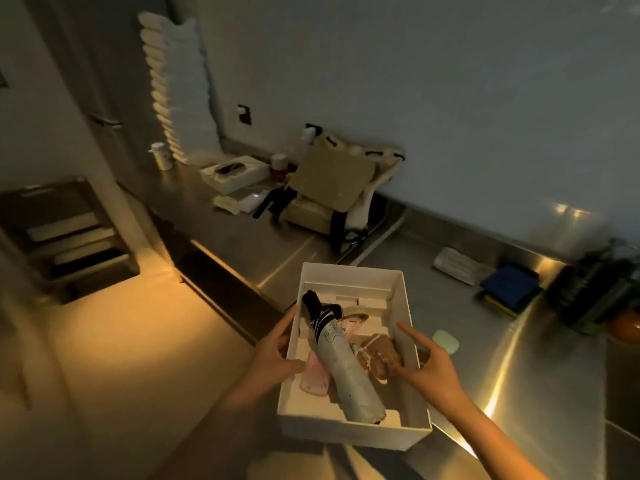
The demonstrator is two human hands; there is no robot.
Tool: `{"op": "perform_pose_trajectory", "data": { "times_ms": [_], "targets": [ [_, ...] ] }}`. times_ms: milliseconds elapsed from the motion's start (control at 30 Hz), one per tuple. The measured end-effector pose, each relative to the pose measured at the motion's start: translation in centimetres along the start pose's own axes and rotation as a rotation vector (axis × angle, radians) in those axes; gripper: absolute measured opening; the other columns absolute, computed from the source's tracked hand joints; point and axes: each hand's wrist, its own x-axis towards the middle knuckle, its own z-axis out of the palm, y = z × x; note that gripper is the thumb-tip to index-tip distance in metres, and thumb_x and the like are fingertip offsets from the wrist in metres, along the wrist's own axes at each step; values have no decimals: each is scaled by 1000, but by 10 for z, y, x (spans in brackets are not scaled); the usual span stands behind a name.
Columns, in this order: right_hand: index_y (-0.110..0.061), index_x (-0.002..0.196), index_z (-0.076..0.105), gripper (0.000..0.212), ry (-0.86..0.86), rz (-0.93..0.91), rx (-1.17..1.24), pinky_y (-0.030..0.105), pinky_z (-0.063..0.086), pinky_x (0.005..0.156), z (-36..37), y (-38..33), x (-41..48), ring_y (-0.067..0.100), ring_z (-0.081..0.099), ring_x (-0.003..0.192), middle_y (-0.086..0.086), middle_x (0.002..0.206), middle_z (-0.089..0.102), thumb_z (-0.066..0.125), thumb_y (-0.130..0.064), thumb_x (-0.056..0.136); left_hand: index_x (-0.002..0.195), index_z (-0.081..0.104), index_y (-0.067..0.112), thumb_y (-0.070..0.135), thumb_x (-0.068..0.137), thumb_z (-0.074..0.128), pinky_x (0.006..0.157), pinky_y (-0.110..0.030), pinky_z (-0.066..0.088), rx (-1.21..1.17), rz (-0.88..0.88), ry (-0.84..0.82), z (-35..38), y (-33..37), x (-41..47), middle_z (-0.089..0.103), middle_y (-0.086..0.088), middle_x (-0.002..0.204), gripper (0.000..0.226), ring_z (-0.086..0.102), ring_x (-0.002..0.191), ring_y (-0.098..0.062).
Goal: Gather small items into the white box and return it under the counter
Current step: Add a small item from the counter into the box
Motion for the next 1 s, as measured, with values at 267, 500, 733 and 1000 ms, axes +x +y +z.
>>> {"op": "perform_pose_trajectory", "data": {
  "times_ms": [267, 500, 733, 1000],
  "targets": [
    [-44, 124, 49, 71, 118, 69, -10, -1, 44, 69, -10, 28, 54, -24, 50, 96, -31, 101, 56, 84, -16, 68, 119, 33, 73, 17, 60, 87, 65, -19, 56, -45, -11, -176, 10, -3, 95, 61, 17, 116, 98, 63, 104, -5],
    [-40, 130, 47, 67, 166, 132, -36, 23, 50, 87, -14, 40, 93, 0, 59, 100, -31, 107, 56, 80, -22, 74, 132, 31, 59, 21, 59, 86, 84, -28, 54, 48, 25, -244, 14, 9, 162, 58, 21, 123, 99, 57, 115, -6],
    [-53, 125, 43, 72, 267, 223, -38, 24, 47, 88, -6, 49, 111, -3, 53, 95, -43, 102, 47, 82, -30, 69, 148, 23, 37, -5, 74, 74, 94, -43, 52, 97, 44, -331, 22, 10, 207, 45, 1, 143, 99, 50, 125, -17],
    [-64, 116, 40, 71, 371, 318, -37, 6, 41, 77, 21, 55, 117, -6, 49, 97, -43, 106, 44, 82, -28, 71, 148, 22, 36, -2, 73, 75, 91, -45, 53, 137, 55, -445, 8, 0, 250, 49, 1, 137, 100, 54, 121, -19]
  ]
}}
